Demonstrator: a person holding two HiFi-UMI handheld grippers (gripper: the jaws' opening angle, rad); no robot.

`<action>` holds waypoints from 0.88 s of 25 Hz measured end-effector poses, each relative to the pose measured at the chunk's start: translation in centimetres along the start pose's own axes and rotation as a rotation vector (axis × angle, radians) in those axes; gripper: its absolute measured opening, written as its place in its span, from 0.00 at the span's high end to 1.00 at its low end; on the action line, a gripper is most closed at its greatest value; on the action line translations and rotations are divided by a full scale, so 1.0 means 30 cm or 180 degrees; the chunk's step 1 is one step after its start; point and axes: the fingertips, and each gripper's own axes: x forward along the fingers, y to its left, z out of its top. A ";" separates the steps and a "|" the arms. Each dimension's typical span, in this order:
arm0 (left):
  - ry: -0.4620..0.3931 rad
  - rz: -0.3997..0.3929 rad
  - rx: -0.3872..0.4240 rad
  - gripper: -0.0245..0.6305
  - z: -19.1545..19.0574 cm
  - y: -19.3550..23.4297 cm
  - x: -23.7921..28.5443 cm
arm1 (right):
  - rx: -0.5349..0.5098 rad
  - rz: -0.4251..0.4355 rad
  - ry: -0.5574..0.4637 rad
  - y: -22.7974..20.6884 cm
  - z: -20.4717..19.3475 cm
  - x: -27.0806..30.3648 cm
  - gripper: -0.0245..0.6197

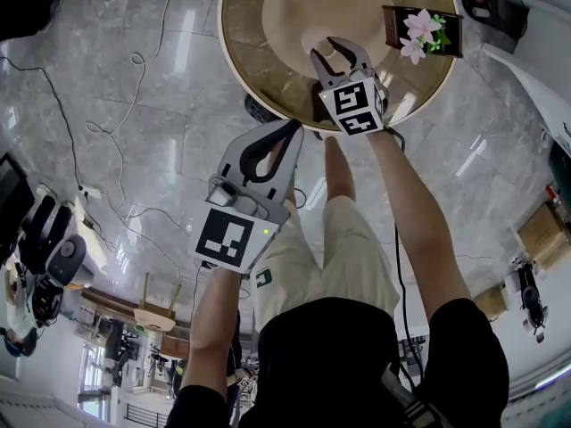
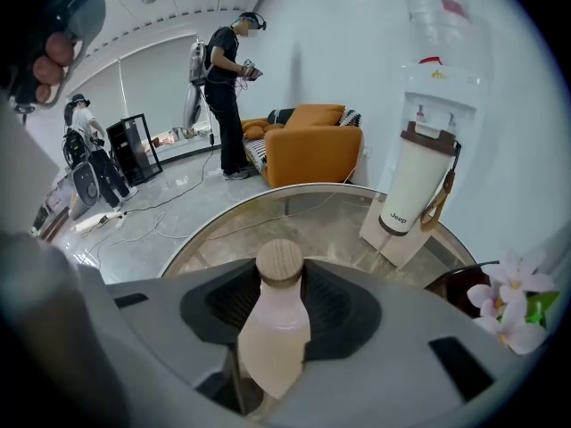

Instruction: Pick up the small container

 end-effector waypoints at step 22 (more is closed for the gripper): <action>-0.0745 0.0581 -0.0092 0.93 0.239 -0.032 -0.254 | 0.0053 0.0217 -0.0478 0.044 0.391 -0.564 0.74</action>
